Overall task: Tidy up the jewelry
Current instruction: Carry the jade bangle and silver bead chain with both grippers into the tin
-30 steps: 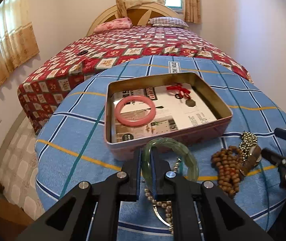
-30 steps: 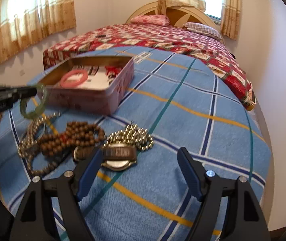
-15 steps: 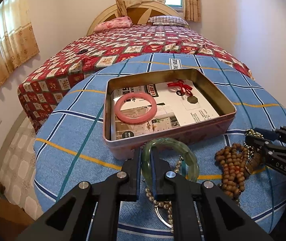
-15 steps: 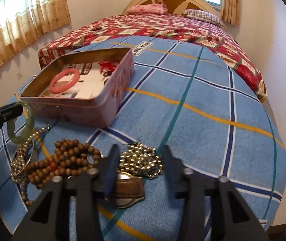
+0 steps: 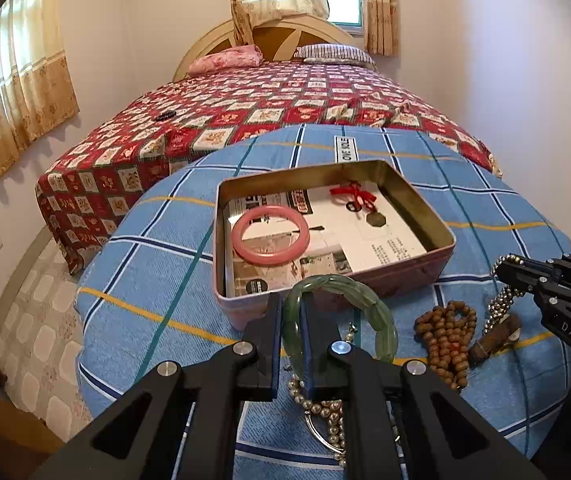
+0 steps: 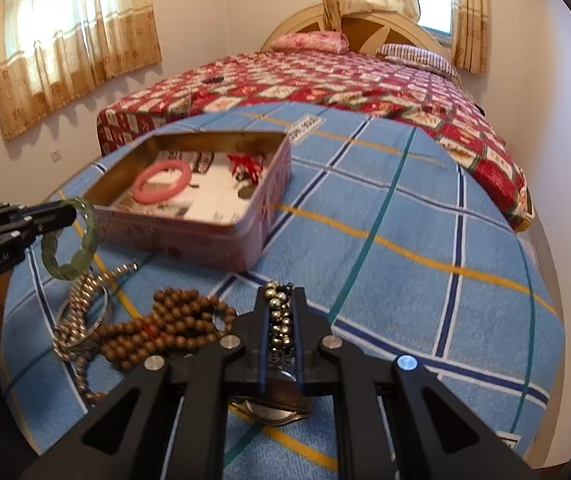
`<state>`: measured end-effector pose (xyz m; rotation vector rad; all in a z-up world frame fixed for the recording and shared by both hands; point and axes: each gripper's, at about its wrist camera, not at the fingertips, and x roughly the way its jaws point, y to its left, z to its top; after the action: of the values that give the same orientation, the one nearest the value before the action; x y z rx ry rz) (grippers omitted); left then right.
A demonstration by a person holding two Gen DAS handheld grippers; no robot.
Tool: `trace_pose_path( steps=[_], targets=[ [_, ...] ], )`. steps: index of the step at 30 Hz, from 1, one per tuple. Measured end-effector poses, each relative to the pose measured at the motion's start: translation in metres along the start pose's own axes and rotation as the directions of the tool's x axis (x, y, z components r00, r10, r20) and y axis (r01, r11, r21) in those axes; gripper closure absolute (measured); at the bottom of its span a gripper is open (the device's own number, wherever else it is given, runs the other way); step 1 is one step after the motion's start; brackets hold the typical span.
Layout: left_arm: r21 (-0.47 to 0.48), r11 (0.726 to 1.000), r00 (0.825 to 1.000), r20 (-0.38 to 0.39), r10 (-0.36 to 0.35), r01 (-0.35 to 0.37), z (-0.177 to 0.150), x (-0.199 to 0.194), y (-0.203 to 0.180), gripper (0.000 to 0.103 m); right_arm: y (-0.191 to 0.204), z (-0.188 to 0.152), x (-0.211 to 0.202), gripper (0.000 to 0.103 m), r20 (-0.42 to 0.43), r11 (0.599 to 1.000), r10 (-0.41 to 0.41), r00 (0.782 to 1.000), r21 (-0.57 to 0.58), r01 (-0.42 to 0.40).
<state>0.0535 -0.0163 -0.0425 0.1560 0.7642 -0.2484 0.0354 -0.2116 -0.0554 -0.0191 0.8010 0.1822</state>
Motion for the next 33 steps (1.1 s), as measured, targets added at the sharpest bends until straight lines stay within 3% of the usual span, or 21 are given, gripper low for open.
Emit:
trace_pose_path(
  steps=[14, 33],
  targets=[
    [0.011, 1.0, 0.999, 0.048, -0.002, 0.002, 0.017, -0.015, 0.002, 0.095, -0.003, 0.03, -0.029, 0.091, 0.101, 1.0, -0.002, 0.995, -0.012, 0.003],
    [0.036, 0.999, 0.995, 0.094, 0.03, -0.033, 0.055, -0.008, 0.008, 0.095, 0.01, 0.068, -0.018, 0.091, 0.139, 0.996, 0.03, 0.99, -0.088, -0.018]
  ],
)
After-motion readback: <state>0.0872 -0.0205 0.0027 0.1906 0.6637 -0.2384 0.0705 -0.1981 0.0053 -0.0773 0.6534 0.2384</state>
